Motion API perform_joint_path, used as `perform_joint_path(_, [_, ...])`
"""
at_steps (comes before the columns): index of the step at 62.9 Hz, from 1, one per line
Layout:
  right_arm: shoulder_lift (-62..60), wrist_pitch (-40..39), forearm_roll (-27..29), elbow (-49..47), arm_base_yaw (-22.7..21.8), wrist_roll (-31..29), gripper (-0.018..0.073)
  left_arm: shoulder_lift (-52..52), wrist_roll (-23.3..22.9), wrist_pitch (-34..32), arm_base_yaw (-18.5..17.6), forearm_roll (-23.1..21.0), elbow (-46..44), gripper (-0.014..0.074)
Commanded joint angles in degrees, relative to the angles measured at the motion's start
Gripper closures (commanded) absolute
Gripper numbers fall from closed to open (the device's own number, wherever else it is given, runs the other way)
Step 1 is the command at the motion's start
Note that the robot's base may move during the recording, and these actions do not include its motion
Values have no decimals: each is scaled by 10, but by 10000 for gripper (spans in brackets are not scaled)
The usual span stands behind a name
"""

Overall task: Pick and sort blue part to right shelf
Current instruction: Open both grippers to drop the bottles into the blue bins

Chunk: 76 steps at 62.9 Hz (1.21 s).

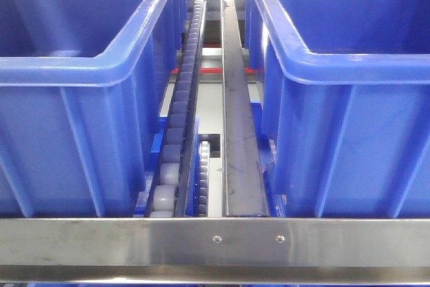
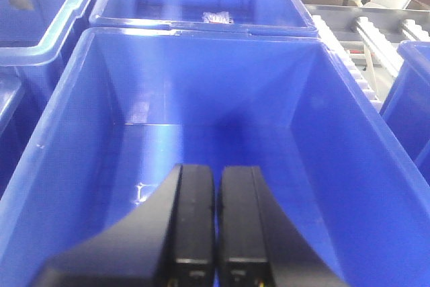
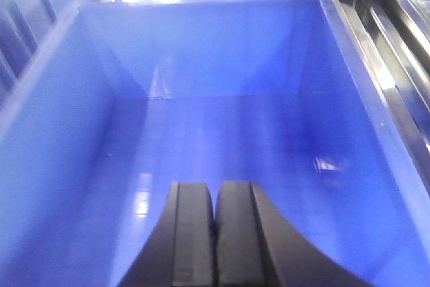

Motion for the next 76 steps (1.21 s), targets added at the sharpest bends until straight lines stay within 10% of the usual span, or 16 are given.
perform_joint_path(1, [-24, -36, -1, -21, -1, -1, 494, -19, -3, -47, 0, -3, -16, 472])
perform_joint_path(41, [-292, -56, -59, 154, -1, -1, 494, -263, -3, -49, 0, -3, 157, 472])
perform_joint_path(76, [-311, -49, -59, 159, -1, -1, 494, -271, -3, -47, 0, -3, 157, 472])
